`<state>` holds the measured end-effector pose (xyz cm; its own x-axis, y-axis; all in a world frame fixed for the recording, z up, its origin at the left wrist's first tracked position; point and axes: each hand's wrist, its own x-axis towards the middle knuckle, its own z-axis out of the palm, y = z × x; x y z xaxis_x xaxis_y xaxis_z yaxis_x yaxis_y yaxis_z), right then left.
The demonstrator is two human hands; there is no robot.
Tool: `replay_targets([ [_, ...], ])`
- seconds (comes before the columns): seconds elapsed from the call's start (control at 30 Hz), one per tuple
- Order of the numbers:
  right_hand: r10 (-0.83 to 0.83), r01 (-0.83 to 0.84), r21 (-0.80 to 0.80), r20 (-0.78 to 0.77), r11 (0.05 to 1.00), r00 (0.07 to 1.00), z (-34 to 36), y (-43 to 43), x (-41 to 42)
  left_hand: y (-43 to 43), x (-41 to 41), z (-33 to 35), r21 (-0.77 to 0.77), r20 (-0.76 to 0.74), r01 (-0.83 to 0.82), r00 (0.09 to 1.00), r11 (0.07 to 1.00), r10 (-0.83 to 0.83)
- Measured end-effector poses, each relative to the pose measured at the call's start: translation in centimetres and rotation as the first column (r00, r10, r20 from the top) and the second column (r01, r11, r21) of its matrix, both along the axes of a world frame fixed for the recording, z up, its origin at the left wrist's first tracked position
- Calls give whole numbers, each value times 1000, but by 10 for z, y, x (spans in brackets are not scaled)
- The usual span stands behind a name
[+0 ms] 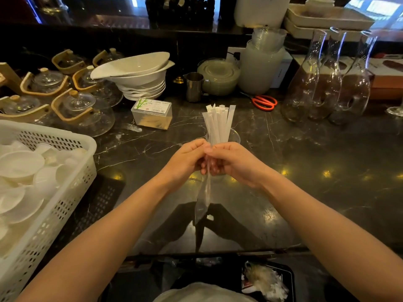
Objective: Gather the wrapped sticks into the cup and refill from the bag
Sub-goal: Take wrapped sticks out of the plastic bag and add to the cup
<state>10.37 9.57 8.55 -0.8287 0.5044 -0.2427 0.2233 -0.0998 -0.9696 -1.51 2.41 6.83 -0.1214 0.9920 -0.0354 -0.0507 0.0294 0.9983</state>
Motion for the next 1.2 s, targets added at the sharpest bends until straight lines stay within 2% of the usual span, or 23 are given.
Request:
replay_targets([
  [0.17, 24, -24, -3, -1, 1000, 1000, 1, 2, 1, 0, -3, 2, 13, -1, 22, 1000, 1000, -22],
  [0.33, 23, -25, 61, 34, 998, 999, -2, 4, -1, 2, -3, 6, -62, 48, -40, 998, 997, 43],
  [0.43, 3, -3, 66, 1, 998, 1000, -3, 5, -3, 4, -2, 4, -126, 6, 43, 999, 991, -42],
  [0.5, 19, -19, 61, -12, 998, 1000, -4, 7, -3, 4, -3, 3, -164, 31, 78, 997, 983, -74],
  [0.63, 15, -19, -52, -78, 998, 997, -9, 11, -4, 5, -1, 7, -114, 112, 62, 992, 992, -49],
  [0.9, -123, 5, -354, -312, 935, 942, -18, 17, -7, 12, 1, 5, -55, 241, 50, 970, 997, -35],
  [0.97, -102, 1, -320, -297, 947, 950, -17, 17, -7, 13, -1, 8, -83, 145, 37, 989, 996, -24],
  [1.03, -91, 40, -233, -214, 972, 973, -15, 20, -7, 12, -9, 12, -113, 7, 36, 999, 993, -36],
  [1.1, -114, 109, -63, -79, 992, 990, -11, 28, -2, 10, -20, 17, -146, -207, 25, 977, 989, -56],
  [1.17, -81, 71, 162, 55, 984, 995, -4, 34, 4, 9, -33, 20, -157, -396, -20, 917, 987, -44],
  [1.2, -52, 24, 238, 110, 971, 993, 0, 37, 7, 8, -40, 22, -160, -442, -40, 896, 986, -36],
])
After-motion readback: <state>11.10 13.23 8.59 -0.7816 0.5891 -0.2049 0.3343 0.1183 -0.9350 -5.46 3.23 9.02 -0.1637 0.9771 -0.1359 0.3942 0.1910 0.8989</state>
